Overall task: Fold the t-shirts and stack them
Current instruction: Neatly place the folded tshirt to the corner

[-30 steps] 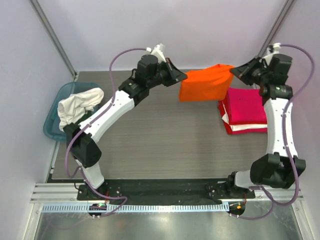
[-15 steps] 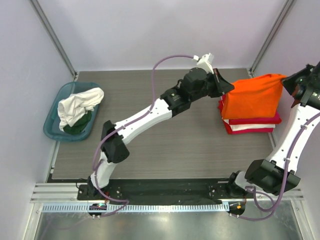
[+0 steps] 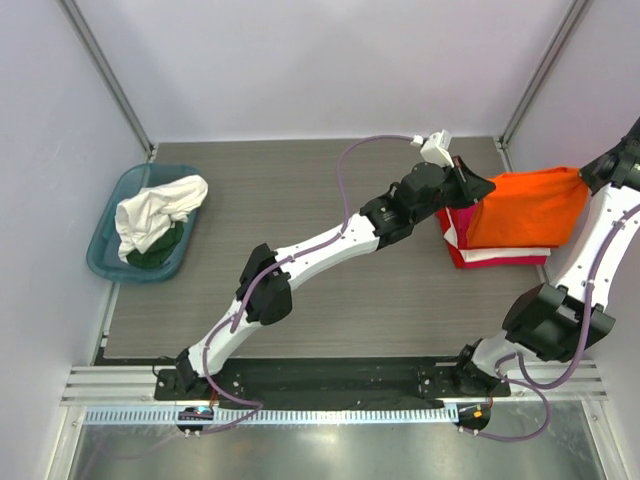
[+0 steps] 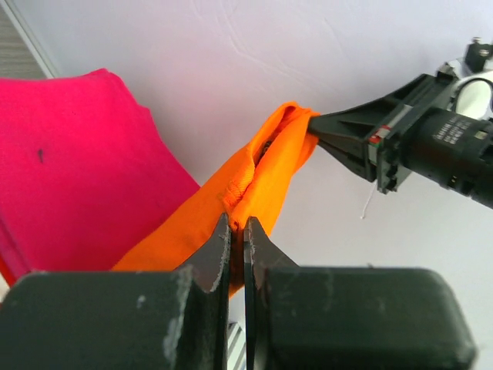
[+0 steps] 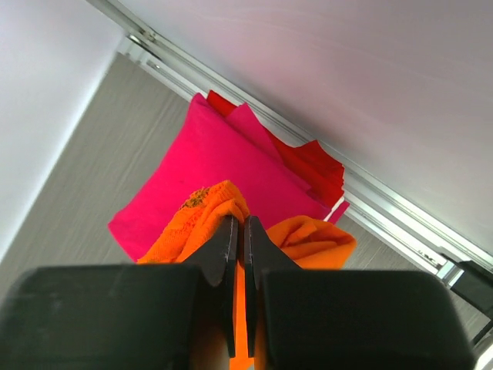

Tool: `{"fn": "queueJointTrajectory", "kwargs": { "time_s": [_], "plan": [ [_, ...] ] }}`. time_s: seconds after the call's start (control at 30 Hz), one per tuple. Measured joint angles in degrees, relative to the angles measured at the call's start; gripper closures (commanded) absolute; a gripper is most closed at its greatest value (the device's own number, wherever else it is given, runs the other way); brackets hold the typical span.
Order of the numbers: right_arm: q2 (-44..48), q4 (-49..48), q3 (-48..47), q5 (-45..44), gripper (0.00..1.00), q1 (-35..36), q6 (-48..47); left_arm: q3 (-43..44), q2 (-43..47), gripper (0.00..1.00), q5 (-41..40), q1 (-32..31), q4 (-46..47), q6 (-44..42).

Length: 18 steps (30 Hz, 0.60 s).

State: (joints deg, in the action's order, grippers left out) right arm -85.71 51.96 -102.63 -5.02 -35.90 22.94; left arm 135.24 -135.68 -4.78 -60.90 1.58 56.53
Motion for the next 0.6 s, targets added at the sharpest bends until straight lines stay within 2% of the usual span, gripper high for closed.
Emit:
{"fn": "queueJointTrajectory", "kwargs": {
  "time_s": [0.6],
  "plan": [
    [-9.3, -1.8, -2.6, 2.8, 0.99, 0.0, 0.0, 0.7, -6.6, 1.00, -6.3, 0.3, 10.7, 1.4]
  ]
}}
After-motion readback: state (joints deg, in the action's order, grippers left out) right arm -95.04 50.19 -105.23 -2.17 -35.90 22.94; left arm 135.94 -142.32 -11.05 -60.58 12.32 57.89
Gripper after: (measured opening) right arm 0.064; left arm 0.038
